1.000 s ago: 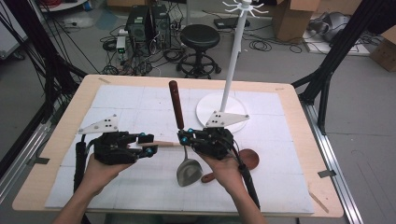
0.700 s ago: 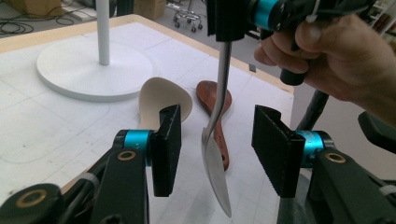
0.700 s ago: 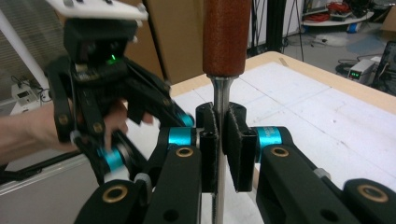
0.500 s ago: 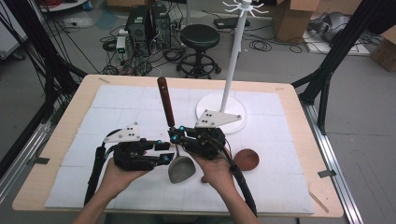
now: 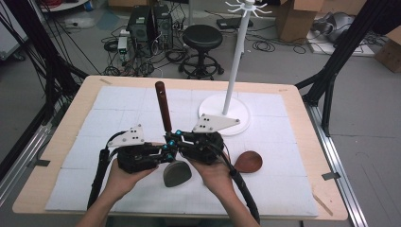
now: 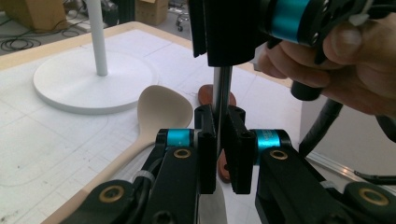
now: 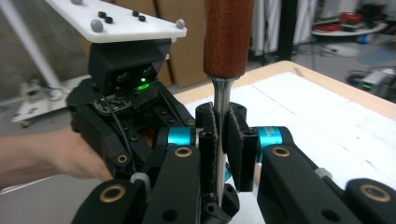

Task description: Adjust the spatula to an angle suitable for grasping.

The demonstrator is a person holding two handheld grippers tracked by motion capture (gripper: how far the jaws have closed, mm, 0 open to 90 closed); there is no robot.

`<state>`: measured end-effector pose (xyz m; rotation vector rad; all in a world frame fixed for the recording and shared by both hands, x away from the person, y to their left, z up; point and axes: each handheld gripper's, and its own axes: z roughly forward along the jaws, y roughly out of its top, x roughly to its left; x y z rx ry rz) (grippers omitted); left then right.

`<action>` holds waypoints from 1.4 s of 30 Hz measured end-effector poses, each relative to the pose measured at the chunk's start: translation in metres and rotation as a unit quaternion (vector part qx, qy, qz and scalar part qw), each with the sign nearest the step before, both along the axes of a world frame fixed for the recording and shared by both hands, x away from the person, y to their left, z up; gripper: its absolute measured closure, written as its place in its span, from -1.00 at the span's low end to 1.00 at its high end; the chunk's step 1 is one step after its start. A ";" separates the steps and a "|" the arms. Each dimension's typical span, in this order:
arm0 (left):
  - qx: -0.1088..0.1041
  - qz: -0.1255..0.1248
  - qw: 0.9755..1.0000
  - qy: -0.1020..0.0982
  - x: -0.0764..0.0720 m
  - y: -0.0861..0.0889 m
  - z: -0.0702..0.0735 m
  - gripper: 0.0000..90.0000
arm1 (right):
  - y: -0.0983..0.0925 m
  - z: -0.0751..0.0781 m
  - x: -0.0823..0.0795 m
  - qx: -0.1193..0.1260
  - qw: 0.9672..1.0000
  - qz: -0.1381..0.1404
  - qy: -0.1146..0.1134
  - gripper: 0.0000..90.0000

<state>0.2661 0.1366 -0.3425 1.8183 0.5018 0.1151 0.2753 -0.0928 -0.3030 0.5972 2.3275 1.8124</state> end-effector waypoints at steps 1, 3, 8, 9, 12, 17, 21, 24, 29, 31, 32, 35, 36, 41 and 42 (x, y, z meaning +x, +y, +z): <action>0.003 -0.004 1.000 -0.001 0.000 0.001 0.001 0.87 | -0.001 0.000 0.002 0.003 1.000 0.014 0.001 0.84; 0.005 -0.012 1.000 -0.002 0.000 0.003 0.003 0.87 | -0.006 0.004 0.006 0.022 0.999 0.045 -0.003 0.75; 0.007 -0.033 0.999 -0.005 0.000 0.009 0.005 0.87 | -0.013 0.010 0.013 0.043 0.996 0.080 -0.002 0.60; 0.013 -0.040 0.999 -0.007 0.001 0.009 0.005 0.87 | -0.013 0.012 0.016 0.047 0.994 0.096 0.002 0.54; 0.018 -0.051 0.999 -0.009 0.000 0.009 0.005 0.87 | -0.013 0.015 0.019 0.057 0.992 0.110 0.002 0.48; 0.021 -0.061 0.998 -0.007 0.000 0.007 0.005 0.87 | -0.009 0.019 0.020 0.062 0.990 0.128 0.006 0.47; 0.025 -0.066 0.997 -0.007 0.000 0.006 0.004 0.87 | -0.007 0.020 0.020 0.057 0.990 0.126 0.009 0.63; 0.022 -0.062 0.998 -0.006 0.000 0.006 0.004 0.83 | -0.008 0.022 0.017 0.050 0.992 0.114 0.010 0.64; 0.027 -0.047 0.999 -0.008 0.000 0.010 0.004 0.51 | -0.009 0.030 0.011 0.040 0.995 0.086 -0.013 0.64; 0.029 -0.038 0.999 -0.013 -0.001 0.014 0.004 0.43 | -0.010 0.031 0.011 0.040 0.996 0.084 -0.015 0.64; 0.027 -0.035 0.999 -0.013 -0.002 0.016 0.004 0.37 | -0.013 0.032 0.012 0.039 0.996 0.076 -0.018 0.64; 0.037 -0.015 0.999 -0.017 -0.003 0.027 0.003 0.23 | -0.017 0.033 0.013 0.035 0.997 0.063 -0.018 0.64; 0.037 -0.008 0.999 -0.016 -0.004 0.030 0.002 0.18 | -0.019 0.034 0.014 0.035 0.998 0.058 -0.018 0.64; 0.048 0.016 0.999 -0.013 -0.007 0.041 -0.002 -0.01 | -0.026 0.034 0.019 0.035 0.998 0.045 -0.017 0.64; 0.052 0.021 0.998 -0.015 -0.007 0.044 -0.003 -0.03 | -0.028 0.034 0.020 0.035 0.998 0.041 -0.017 0.64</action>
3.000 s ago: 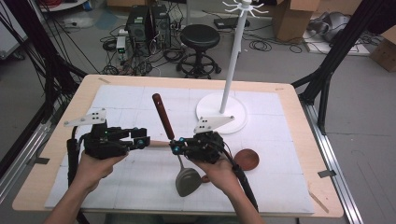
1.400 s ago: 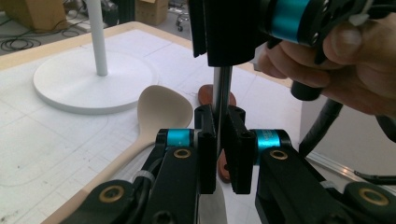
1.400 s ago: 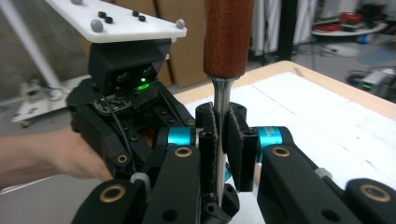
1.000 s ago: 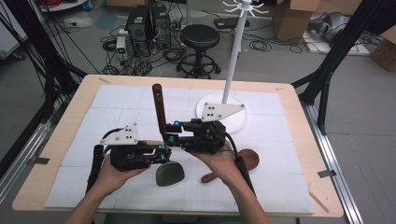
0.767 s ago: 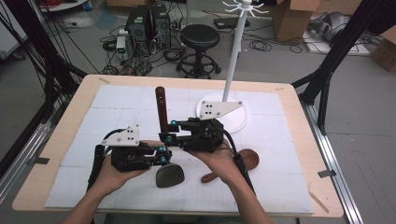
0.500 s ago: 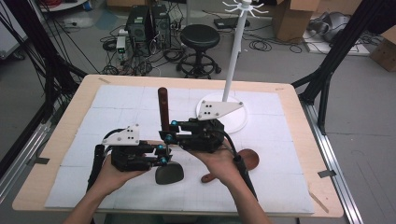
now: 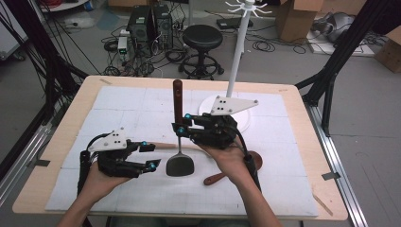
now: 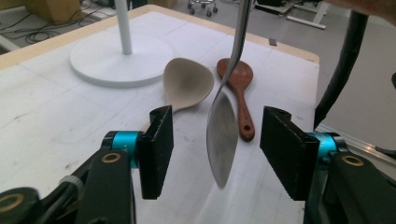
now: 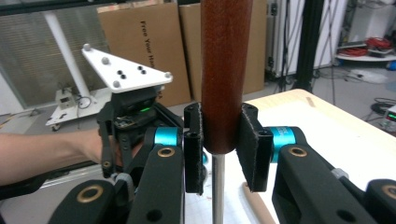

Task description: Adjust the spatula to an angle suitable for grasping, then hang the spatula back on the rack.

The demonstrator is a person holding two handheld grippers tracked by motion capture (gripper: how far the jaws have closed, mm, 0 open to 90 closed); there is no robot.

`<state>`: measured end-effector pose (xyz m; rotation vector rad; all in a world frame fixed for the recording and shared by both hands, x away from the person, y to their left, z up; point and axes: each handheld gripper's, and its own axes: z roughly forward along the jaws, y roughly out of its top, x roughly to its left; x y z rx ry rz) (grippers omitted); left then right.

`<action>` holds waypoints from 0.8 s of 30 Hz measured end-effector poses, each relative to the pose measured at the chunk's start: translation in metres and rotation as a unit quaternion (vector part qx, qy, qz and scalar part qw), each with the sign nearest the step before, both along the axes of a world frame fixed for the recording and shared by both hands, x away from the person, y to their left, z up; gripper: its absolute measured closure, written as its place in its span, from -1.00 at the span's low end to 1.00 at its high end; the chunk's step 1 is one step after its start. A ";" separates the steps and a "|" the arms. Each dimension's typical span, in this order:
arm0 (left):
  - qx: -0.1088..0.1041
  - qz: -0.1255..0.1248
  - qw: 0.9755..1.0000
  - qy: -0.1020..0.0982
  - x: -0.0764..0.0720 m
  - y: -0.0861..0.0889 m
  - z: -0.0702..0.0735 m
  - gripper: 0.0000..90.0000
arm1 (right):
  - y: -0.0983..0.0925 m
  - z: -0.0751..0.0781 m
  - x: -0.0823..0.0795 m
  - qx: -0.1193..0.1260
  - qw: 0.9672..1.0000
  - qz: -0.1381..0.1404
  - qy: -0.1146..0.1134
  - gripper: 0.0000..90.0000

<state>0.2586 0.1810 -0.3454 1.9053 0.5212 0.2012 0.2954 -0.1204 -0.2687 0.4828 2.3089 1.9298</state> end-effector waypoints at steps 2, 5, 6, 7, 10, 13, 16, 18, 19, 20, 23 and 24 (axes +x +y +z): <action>0.000 0.008 1.000 0.000 -0.001 0.005 -0.002 -0.10 | -0.003 0.000 0.003 0.001 1.000 -0.004 0.003 0.64; 0.000 0.016 1.000 0.002 -0.002 0.010 -0.004 -0.19 | -0.007 0.001 0.006 0.002 1.000 -0.007 0.004 0.64; 0.002 0.024 1.000 0.003 -0.003 0.015 -0.006 -0.23 | -0.010 0.002 0.009 0.000 1.000 -0.013 0.005 0.64; 0.004 0.025 1.000 0.005 -0.003 0.017 -0.007 -0.26 | -0.012 0.002 0.011 -0.001 1.000 -0.016 0.004 0.64; 0.006 0.040 0.999 0.010 -0.004 0.024 -0.008 -0.34 | -0.018 0.004 0.017 -0.004 1.000 -0.025 0.003 0.64; 0.005 0.047 0.999 0.009 -0.005 0.028 -0.008 -0.39 | -0.022 0.006 0.020 -0.005 1.000 -0.029 0.003 0.64; 0.004 0.053 0.999 0.008 -0.005 0.033 -0.010 -0.43 | -0.029 0.010 0.026 -0.007 0.999 -0.040 0.000 0.64; 0.005 0.056 0.998 0.009 -0.005 0.034 -0.011 -0.44 | -0.032 0.011 0.028 -0.009 0.999 -0.047 -0.001 0.64; 0.004 0.056 0.998 0.009 -0.005 0.034 -0.012 -0.45 | -0.034 0.011 0.028 -0.010 0.999 -0.048 -0.002 0.64; 0.004 0.058 0.998 0.009 -0.005 0.035 -0.012 -0.45 | -0.035 0.011 0.029 -0.012 0.999 -0.050 -0.002 0.64; 0.004 0.060 0.998 0.007 -0.004 0.035 -0.012 -0.46 | -0.036 0.012 0.030 -0.014 0.998 -0.053 -0.002 0.64; 0.004 0.061 0.998 0.006 -0.004 0.035 -0.012 -0.47 | -0.037 0.012 0.031 -0.015 0.998 -0.054 -0.003 0.64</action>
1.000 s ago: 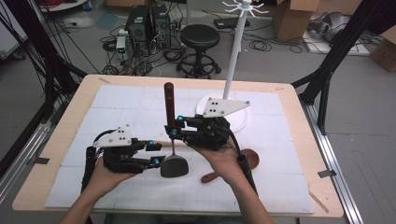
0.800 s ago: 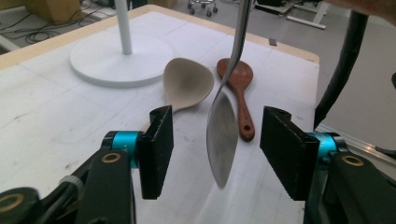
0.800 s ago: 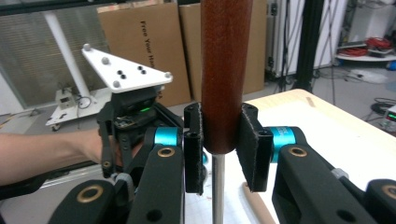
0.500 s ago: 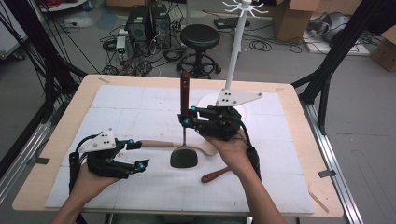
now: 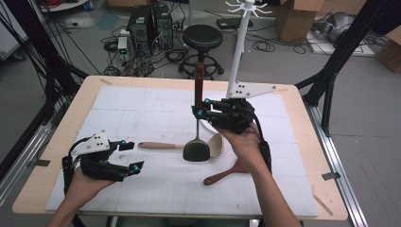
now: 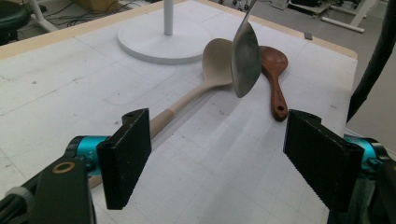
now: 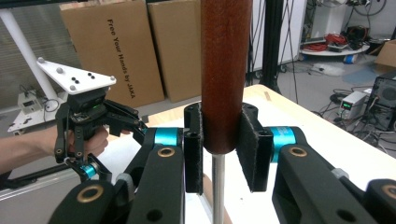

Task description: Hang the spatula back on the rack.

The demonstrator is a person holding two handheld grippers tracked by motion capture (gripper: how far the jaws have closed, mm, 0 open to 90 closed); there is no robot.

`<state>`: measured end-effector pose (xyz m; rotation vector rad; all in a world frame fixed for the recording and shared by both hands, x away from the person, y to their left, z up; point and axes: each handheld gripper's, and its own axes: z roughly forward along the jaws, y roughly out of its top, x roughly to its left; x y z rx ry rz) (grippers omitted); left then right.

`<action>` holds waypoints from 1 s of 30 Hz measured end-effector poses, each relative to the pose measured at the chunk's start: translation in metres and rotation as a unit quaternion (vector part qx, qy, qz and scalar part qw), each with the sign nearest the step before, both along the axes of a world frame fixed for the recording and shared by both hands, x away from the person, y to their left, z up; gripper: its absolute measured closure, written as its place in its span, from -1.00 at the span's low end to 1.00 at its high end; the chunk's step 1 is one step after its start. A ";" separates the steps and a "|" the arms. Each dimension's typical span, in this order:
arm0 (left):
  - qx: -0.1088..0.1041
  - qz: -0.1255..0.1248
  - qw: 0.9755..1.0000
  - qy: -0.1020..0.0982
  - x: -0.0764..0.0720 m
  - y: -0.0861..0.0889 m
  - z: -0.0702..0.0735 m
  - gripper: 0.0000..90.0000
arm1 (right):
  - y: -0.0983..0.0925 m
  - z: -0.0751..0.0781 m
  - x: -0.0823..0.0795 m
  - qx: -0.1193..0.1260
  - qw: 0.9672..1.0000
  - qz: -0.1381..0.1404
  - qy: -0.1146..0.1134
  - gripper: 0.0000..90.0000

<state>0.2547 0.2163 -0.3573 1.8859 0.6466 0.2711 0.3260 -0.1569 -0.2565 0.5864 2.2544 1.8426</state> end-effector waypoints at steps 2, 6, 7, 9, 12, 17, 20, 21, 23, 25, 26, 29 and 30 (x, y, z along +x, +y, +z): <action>0.001 0.001 1.000 -0.001 0.001 0.001 -0.001 -0.49 | -0.002 0.002 0.003 -0.001 1.000 -0.005 -0.002 0.64; 0.003 0.007 1.000 0.002 0.003 0.002 -0.003 -0.51 | -0.004 0.004 0.008 0.000 1.000 -0.009 -0.003 0.64; 0.003 0.010 1.000 0.003 0.004 0.004 -0.005 -0.53 | -0.005 0.007 0.012 -0.001 1.000 -0.013 -0.004 0.64; 0.001 0.011 1.000 0.004 0.004 0.004 -0.005 -0.54 | -0.005 0.009 0.013 -0.002 1.000 -0.015 -0.005 0.64; 0.004 0.014 1.000 0.002 0.004 0.005 -0.006 -0.56 | -0.008 0.015 0.022 -0.006 1.000 -0.024 -0.009 0.64; 0.005 0.015 1.000 0.003 0.003 0.006 -0.008 -0.56 | -0.013 0.021 0.030 -0.005 0.999 -0.034 -0.009 0.64; 0.003 0.016 1.000 0.003 0.003 0.007 -0.008 -0.57 | -0.018 0.025 0.036 0.000 0.999 -0.044 -0.011 0.64; 0.002 0.017 1.000 0.003 0.002 0.008 -0.008 -0.57 | -0.020 0.026 0.038 0.000 0.999 -0.048 -0.010 0.64; 0.002 0.019 1.000 0.003 0.002 0.009 -0.008 -0.58 | -0.024 0.027 0.041 0.000 0.998 -0.056 -0.010 0.64; 0.000 0.020 1.000 0.004 0.002 0.009 -0.009 -0.58 | -0.029 0.029 0.044 0.001 0.998 -0.062 -0.010 0.64; 0.000 0.021 1.000 0.005 0.002 0.009 -0.009 -0.58 | -0.031 0.031 0.045 0.002 0.998 -0.065 -0.010 0.64; 0.002 0.020 1.000 0.005 0.002 0.009 -0.010 -0.59 | -0.037 0.036 0.050 0.003 0.997 -0.072 -0.009 0.64; 0.002 0.020 1.000 0.004 0.002 0.009 -0.010 -0.59 | -0.039 0.038 0.052 0.003 0.997 -0.075 -0.011 0.64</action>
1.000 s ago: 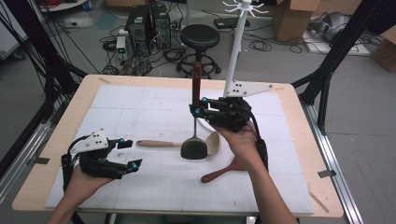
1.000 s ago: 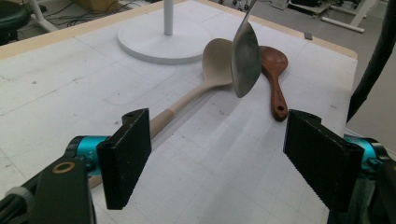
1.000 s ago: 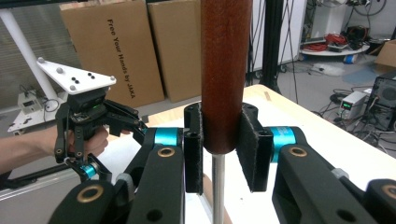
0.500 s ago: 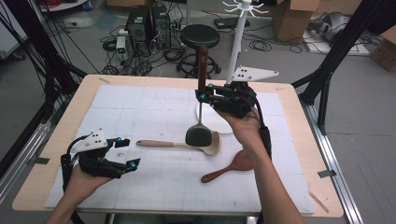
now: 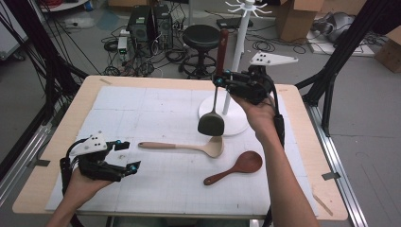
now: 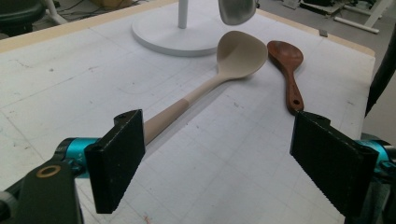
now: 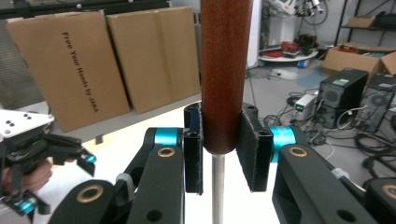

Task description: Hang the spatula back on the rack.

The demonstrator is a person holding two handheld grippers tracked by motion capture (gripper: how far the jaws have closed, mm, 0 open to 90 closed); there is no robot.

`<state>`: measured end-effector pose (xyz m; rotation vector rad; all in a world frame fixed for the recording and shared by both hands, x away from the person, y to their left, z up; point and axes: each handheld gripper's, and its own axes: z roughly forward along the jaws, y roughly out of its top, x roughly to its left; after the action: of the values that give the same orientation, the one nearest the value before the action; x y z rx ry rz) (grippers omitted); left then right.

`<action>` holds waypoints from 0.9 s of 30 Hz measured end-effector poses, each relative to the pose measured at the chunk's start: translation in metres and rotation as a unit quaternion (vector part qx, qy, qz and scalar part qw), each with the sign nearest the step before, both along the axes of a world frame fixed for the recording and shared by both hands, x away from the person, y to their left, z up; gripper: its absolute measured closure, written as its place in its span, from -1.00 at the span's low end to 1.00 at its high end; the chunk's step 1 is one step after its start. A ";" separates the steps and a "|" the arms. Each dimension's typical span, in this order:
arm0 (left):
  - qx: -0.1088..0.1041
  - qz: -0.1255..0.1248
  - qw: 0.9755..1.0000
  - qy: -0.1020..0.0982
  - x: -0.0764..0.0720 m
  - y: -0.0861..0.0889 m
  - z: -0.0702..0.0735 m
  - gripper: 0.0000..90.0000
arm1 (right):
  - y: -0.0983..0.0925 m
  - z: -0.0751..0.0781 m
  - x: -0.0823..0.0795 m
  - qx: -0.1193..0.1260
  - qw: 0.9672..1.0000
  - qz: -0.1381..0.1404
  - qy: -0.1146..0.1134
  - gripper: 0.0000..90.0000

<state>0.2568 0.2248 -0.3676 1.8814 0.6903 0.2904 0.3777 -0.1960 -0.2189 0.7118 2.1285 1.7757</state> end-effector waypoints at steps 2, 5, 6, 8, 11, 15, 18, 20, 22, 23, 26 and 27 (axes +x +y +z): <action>0.000 -0.001 1.000 0.001 0.000 0.000 0.000 -0.59 | -0.004 0.003 0.003 0.000 1.000 -0.005 0.000 0.64; 0.001 -0.003 1.000 0.001 0.000 -0.001 -0.001 -0.59 | -0.010 0.007 0.008 0.009 1.000 -0.011 0.002 0.64; 0.002 -0.003 1.000 0.001 0.001 -0.002 -0.001 -0.59 | -0.014 0.009 0.012 0.009 1.000 -0.017 0.000 0.64; 0.002 -0.002 1.000 0.001 0.001 -0.002 -0.001 -0.59 | -0.018 0.011 0.016 0.008 1.000 -0.023 -0.001 0.64; 0.002 -0.004 1.000 0.002 0.002 -0.004 -0.001 -0.59 | -0.020 0.012 0.020 0.009 1.000 -0.027 0.003 0.64; 0.002 -0.004 1.000 0.002 0.002 -0.004 -0.002 -0.59 | -0.024 0.017 0.027 0.006 0.999 -0.037 0.003 0.64; 0.001 -0.006 1.000 0.004 0.003 -0.004 -0.003 -0.59 | -0.027 0.019 0.032 0.010 0.999 -0.041 0.008 0.64; 0.000 -0.007 1.000 0.004 0.003 -0.004 -0.003 -0.59 | -0.028 0.020 0.035 0.011 0.999 -0.045 0.010 0.64; 0.000 -0.007 1.000 0.005 0.003 -0.004 -0.003 -0.59 | -0.028 0.021 0.037 0.009 0.999 -0.050 0.013 0.64; 0.000 -0.006 1.000 0.004 0.003 -0.003 -0.003 -0.59 | -0.028 0.021 0.038 0.006 0.999 -0.050 0.013 0.64; -0.001 -0.004 1.000 0.004 0.003 -0.002 -0.002 -0.59 | -0.027 0.021 0.041 0.005 0.998 -0.057 0.015 0.64; -0.002 -0.003 1.000 0.005 0.002 -0.002 -0.002 -0.59 | -0.027 0.021 0.041 0.005 0.998 -0.058 0.015 0.64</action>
<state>0.2591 0.2229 -0.3699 1.8827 0.6906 0.2763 0.4188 -0.2231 -0.1974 0.8513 2.0542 1.7281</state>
